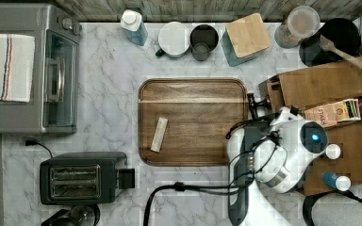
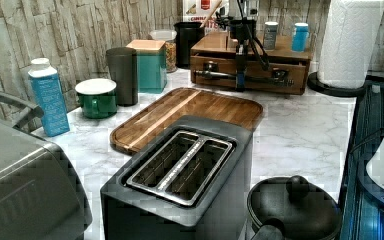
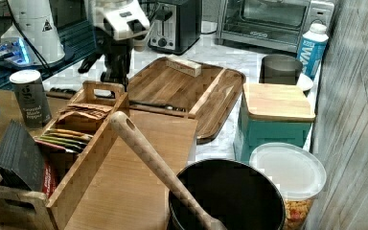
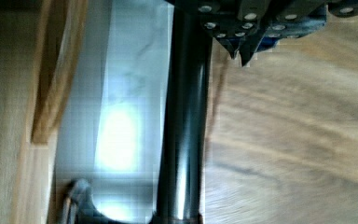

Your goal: Close the drawer.

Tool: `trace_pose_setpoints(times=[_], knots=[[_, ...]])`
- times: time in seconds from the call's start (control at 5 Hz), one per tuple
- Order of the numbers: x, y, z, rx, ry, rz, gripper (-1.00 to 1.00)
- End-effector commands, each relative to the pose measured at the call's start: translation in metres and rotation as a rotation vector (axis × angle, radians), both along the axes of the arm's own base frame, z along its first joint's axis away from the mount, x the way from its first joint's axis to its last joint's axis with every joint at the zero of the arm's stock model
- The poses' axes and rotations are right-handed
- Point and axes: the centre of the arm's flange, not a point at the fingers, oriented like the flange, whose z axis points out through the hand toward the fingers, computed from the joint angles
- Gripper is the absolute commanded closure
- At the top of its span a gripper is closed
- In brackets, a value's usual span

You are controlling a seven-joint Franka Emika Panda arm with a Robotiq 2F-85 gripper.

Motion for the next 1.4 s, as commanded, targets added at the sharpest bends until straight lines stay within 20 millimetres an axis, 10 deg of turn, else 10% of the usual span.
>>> trace_pose_setpoints(times=[0.2,1.4], knots=[[0.0376,-0.1004,0.1357,-0.445,-0.188,-0.113,1.0],[0.0376,-0.1004,0.1357,-0.445,-0.188,-0.112,1.0]])
